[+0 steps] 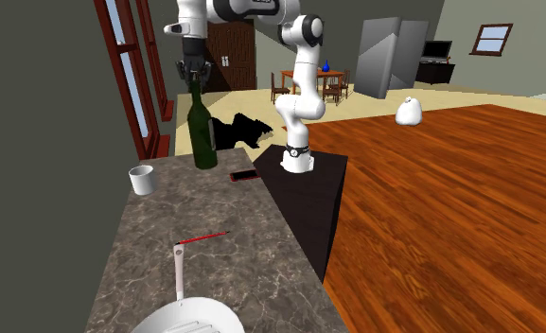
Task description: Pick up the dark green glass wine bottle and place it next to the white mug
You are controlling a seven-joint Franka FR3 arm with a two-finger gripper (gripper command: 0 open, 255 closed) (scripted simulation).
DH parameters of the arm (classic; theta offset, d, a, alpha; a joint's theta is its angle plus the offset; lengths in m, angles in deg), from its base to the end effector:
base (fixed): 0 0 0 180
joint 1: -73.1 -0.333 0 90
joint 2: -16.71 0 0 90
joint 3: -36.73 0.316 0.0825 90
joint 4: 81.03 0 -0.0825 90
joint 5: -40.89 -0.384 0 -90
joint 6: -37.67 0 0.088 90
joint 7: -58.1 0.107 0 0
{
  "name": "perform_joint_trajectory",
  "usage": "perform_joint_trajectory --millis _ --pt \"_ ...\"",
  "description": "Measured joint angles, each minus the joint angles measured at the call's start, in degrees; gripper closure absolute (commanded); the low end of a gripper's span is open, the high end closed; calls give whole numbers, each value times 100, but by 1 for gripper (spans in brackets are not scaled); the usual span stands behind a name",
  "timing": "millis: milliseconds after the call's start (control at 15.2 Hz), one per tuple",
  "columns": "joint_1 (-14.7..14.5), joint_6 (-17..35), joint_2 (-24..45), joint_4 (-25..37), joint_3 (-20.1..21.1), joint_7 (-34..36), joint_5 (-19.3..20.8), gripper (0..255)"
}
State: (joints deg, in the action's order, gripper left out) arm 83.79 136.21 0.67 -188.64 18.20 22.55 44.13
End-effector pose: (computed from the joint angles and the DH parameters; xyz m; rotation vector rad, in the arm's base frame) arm 0.4090 -0.2580 0.6278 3.1006 0.1908 0.1682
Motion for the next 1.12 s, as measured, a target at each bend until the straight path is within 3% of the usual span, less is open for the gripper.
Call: perform_joint_trajectory --millis 660,1122 --pt "467 -172 581 726 -1015 -1527 -173 255" --pt "906 -332 1540 1648 -1779 -2773 -735 255"
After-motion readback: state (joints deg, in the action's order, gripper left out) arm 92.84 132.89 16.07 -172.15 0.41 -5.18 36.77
